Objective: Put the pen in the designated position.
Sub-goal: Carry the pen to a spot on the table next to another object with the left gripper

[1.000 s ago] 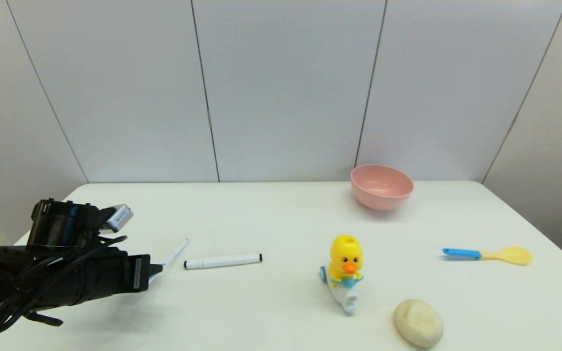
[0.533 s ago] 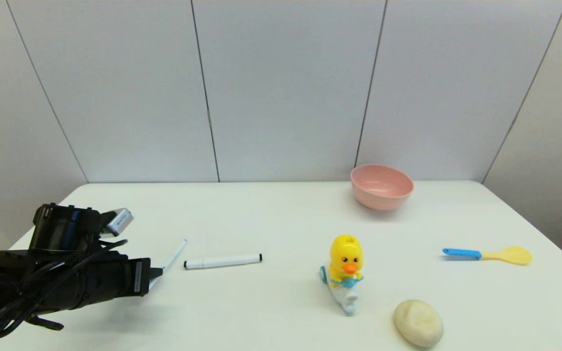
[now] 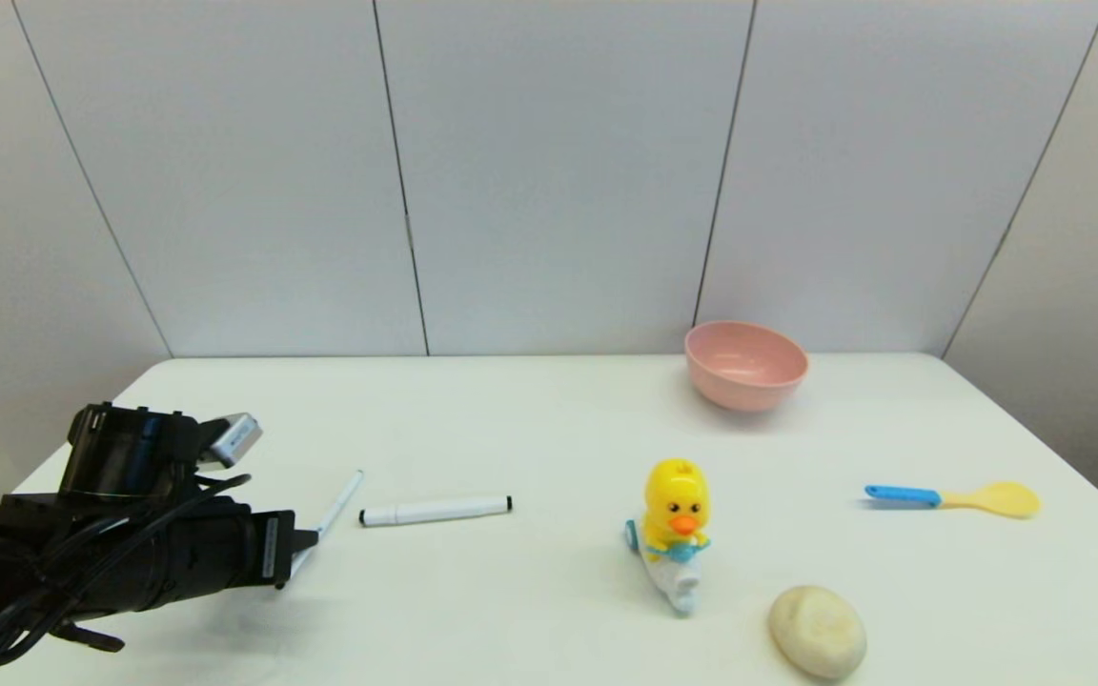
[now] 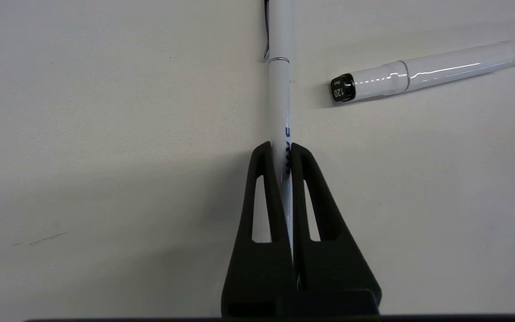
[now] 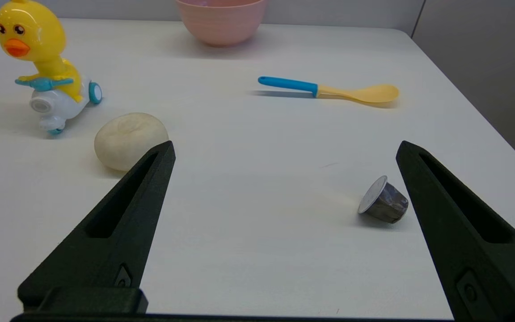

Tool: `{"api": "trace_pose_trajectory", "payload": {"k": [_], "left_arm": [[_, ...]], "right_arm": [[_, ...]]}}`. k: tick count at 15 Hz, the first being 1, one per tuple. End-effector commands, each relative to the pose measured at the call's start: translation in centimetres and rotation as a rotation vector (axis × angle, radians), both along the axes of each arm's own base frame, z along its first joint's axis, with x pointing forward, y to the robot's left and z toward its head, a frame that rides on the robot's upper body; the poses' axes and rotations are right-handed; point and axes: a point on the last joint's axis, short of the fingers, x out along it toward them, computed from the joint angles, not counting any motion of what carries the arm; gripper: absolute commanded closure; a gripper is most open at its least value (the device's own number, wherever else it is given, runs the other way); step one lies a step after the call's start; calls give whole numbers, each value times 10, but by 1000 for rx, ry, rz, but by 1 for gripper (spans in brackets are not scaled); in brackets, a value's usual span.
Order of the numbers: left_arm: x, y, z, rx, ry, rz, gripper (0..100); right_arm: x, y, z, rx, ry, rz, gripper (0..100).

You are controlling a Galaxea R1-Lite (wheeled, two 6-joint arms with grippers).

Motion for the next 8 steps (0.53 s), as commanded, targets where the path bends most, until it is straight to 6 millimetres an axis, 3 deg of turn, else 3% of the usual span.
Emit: {"api": "trace_pose_trajectory", "payload": {"k": [1,8], "left_arm": [[0,-1,0,-2,1,-3,100],[2,-5,0,0,-8,9,100]], "right_arm": [[0,0,0,0,2,1,0],[0,0,0,0,2,1,0]]}}
